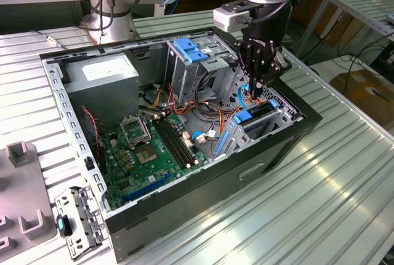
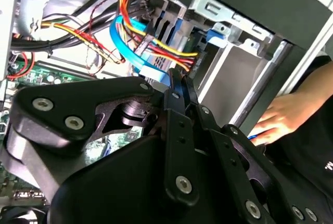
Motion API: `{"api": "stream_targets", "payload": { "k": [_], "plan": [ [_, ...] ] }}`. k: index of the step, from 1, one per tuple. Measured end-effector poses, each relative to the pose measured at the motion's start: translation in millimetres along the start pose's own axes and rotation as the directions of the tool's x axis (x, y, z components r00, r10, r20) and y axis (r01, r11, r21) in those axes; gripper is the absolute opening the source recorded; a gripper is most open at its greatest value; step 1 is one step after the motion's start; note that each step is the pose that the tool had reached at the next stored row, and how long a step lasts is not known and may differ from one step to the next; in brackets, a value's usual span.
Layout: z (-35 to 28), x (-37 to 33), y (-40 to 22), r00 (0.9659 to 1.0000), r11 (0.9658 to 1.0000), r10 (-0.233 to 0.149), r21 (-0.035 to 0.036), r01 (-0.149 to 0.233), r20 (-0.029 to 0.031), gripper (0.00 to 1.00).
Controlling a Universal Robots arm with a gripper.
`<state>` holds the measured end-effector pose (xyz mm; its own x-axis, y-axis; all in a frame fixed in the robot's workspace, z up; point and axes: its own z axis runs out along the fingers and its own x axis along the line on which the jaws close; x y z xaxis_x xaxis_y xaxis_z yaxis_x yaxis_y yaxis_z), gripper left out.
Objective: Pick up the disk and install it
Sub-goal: 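Insert the second disk wire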
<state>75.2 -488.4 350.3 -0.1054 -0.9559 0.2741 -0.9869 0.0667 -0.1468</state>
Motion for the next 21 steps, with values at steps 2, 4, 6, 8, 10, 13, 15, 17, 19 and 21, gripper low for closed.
{"api": "stream_targets", "payload": {
  "k": [2, 4, 6, 8, 10, 13, 15, 17, 19, 21],
  "plan": [
    [0.5, 2.0, 1.2, 1.0000, 1.0000, -0.008, 0.0029, 0.008, 0.0033, 0.16],
    [1.1, 3.8, 2.4, 0.9998, 0.9998, -0.017, 0.0055, 0.017, 0.0072, 0.16],
    [2.2, 6.3, 3.5, 0.9996, 0.9997, -0.024, 0.0076, 0.024, 0.0162, 0.16],
    [3.4, 9.0, 4.3, 0.9991, 0.9997, -0.024, 0.0077, 0.024, 0.0358, 0.16],
    [4.9, 13.4, 4.8, 0.9975, 0.9998, -0.020, 0.0053, 0.020, 0.0680, 0.16],
    [5.2, 14.3, 4.8, 0.9965, 0.9998, -0.019, 0.0043, 0.018, 0.0814, 0.16],
    [5.2, 14.4, 4.8, 0.9965, 0.9998, -0.020, 0.0045, 0.019, 0.0815, 0.16],
    [5.2, 14.3, 4.8, 0.9965, 0.9998, -0.020, 0.0045, 0.019, 0.0815, 0.16],
    [5.2, 14.3, 4.8, 0.9965, 0.9998, -0.020, 0.0045, 0.019, 0.0816, 0.16],
    [5.2, 14.4, 4.8, 0.9965, 0.9998, -0.020, 0.0045, 0.019, 0.0815, 0.16]
  ]
}}
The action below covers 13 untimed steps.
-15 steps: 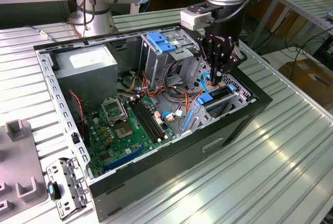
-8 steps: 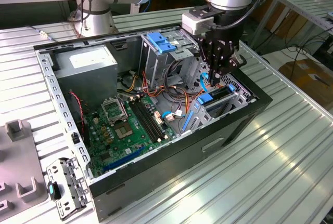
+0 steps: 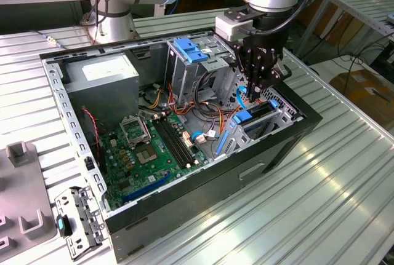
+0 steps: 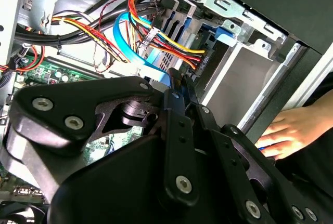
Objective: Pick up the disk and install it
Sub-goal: 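Insert the second disk wire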
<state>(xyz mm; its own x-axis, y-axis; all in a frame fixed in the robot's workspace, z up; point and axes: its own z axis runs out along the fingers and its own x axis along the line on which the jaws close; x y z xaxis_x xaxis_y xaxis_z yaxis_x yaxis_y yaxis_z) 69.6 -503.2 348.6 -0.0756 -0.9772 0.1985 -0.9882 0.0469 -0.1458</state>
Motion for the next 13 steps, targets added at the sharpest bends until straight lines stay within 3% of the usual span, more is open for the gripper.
{"api": "stream_targets", "payload": {
  "k": [5, 6, 7, 13],
  "plan": [
    [-0.1, 0.3, 0.3, 1.0000, 1.0000, 0.000, 0.0002, 0.000, 0.0002, 0.16],
    [0.1, 1.8, 1.7, 1.0000, 1.0000, 0.000, 0.0018, 0.000, 0.0030, 0.16],
    [0.5, 4.3, 2.5, 1.0000, 1.0000, 0.000, 0.0041, 0.000, 0.0081, 0.16],
    [4.2, 21.0, 2.5, 0.9980, 1.0000, 0.008, 0.0028, -0.008, 0.0626, 0.16]
  ]
}}
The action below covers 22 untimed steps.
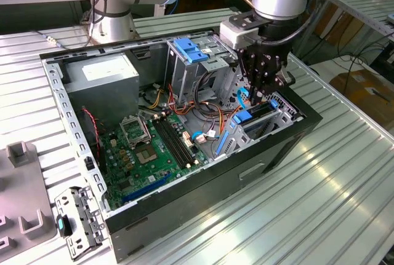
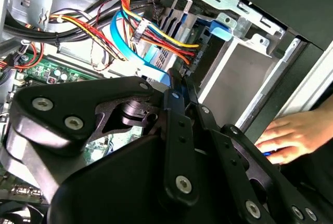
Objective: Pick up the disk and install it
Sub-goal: 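Insert the second disk wire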
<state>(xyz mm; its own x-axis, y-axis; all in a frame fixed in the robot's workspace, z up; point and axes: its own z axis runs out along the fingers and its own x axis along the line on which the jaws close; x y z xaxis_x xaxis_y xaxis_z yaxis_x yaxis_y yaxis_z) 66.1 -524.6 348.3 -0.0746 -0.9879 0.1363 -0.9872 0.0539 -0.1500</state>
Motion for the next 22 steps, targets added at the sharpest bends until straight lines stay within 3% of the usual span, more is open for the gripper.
{"api": "stream_targets", "payload": {
  "k": [2, 3, 4, 9, 14, 16, 17, 19, 20, 22],
  "plan": [
    [0.7, 4.4, -0.3, 0.9998, 1.0000, 0.002, -0.0013, -0.002, 0.0174, 0.16],
    [1.0, 6.6, -0.4, 0.9997, 1.0000, 0.003, -0.0018, -0.003, 0.0235, 0.16],
    [1.2, 7.7, -0.5, 0.9997, 1.0000, 0.004, -0.0019, -0.004, 0.0261, 0.16],
    [1.7, 8.6, -2.9, 0.9996, 1.0000, 0.007, -0.0017, -0.007, 0.0273, 0.16],
    [3.2, 16.2, -4.4, 0.9996, 1.0000, 0.007, -0.0017, -0.007, 0.0274, 0.16],
    [3.9, 16.4, -5.7, 0.9984, 0.9999, 0.011, -0.0040, -0.010, 0.0549, 0.16],
    [5.9, 16.3, -5.4, 0.9981, 0.9999, 0.011, -0.0045, -0.011, 0.0613, 0.16],
    [10.1, 18.7, -4.9, 0.9976, 0.9999, 0.013, -0.0052, -0.012, 0.0685, 0.16],
    [15.2, 22.4, -4.5, 0.9974, 0.9999, 0.013, -0.0054, -0.012, 0.0709, 0.16],
    [18.2, 23.5, -4.1, 0.9973, 0.9999, 0.013, -0.0058, -0.013, 0.0729, 0.16]
  ]
}}
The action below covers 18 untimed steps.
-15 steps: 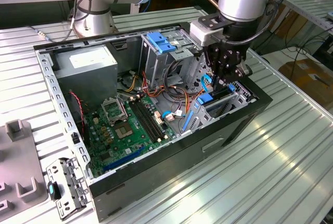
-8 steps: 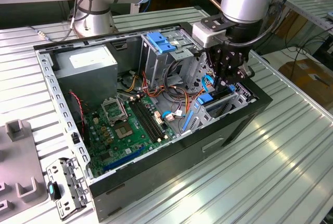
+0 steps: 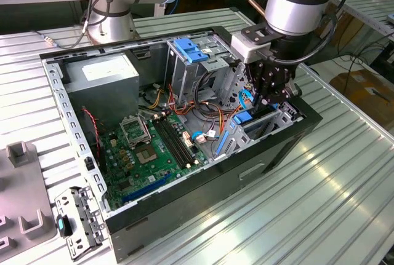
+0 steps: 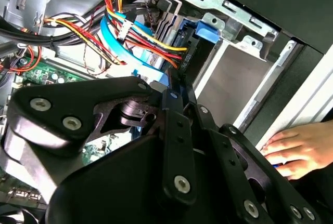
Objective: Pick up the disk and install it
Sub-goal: 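Insert the second disk wire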
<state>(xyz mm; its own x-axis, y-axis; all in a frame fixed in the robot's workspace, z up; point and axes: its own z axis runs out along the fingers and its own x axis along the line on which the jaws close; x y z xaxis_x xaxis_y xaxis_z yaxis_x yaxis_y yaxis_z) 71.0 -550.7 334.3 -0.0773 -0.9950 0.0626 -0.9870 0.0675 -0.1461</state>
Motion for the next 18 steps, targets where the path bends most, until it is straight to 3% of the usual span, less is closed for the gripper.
{"api": "stream_targets", "payload": {
  "k": [1, 2, 3, 5, 7, 18],
  "plan": [
    [-0.4, -0.2, -0.1, 1.0000, 1.0000, 0.001, -0.0003, -0.001, 0.0036, 0.16],
    [-1.8, -0.6, -0.4, 1.0000, 1.0000, 0.000, -0.0005, 0.000, 0.0017, 0.16],
    [-2.7, -0.1, -0.7, 1.0000, 1.0000, 0.001, -0.0004, -0.001, 0.0048, 0.16],
    [-8.4, 0.3, -1.9, 1.0000, 1.0000, 0.001, -0.0001, -0.001, 0.0076, 0.16],
    [-15.7, 0.8, -3.5, 1.0000, 1.0000, 0.001, -0.0002, -0.001, 0.0055, 0.16],
    [-15.8, 0.8, -4.3, 1.0000, 1.0000, 0.001, -0.0003, -0.001, 0.0054, 0.16]
  ]
}}
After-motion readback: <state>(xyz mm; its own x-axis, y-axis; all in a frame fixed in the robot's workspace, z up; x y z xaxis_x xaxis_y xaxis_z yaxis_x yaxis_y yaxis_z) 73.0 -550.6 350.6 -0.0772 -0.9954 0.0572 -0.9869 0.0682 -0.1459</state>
